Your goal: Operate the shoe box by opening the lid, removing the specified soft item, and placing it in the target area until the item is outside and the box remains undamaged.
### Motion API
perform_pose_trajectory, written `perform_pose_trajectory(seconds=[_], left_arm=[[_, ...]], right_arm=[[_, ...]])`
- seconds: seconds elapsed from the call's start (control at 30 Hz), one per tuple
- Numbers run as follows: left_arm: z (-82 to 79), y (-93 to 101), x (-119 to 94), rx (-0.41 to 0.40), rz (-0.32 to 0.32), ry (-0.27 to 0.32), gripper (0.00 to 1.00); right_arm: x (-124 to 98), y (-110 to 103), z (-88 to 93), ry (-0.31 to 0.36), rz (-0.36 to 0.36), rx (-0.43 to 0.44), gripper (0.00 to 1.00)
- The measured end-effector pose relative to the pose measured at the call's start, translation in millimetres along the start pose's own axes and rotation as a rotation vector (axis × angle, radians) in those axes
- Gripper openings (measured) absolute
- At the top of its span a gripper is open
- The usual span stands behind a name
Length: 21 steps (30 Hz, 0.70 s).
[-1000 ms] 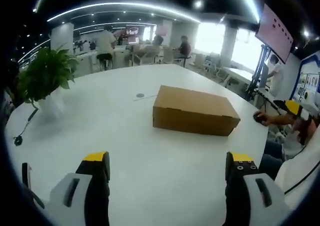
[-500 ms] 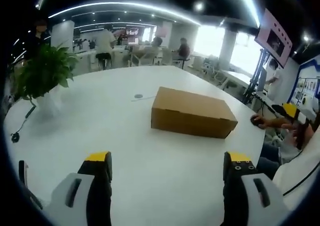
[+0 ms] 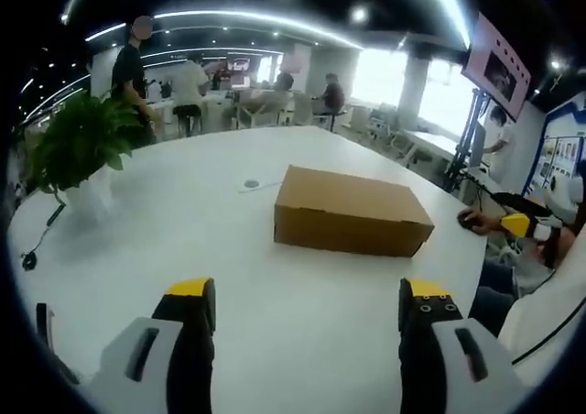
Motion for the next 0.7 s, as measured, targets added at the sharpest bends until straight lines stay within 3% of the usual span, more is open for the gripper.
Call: perform_pose_trajectory(seconds=[0.27, 0.47, 0.57, 0.7], left_arm=[[10.1, -2.8, 1, 0.008, -0.010, -0.046, 0.88], [4.2, -8.7, 5, -0.019, 0.018, -0.009, 0.99], [3.7, -8.0, 9, -0.001, 0.066, -0.014, 0.99], [5.8, -6.5, 15, 0.060, 0.128, -0.047, 0.99]], right_arm=[[5, 0, -5.5, 0.022, -0.016, -0.083, 0.92], [8, -6, -7.7, 0.011, -0.013, -0.265, 0.93], [10, -6, -9.1, 0.018, 0.002, -0.191, 0.97], [14, -5, -11.5, 0.019, 0.014, -0.001, 1.00]])
Point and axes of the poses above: the point that each gripper's makers call its tool centre point, and the gripper's own axes: x roughly forward along the fingers, y roughly to its right, z roughly out of its underside, the point moved 4 cm from there along -x, roughly backward along the fingers, and after that the axes turned 8 degrees about y, right-handed, at the moved point
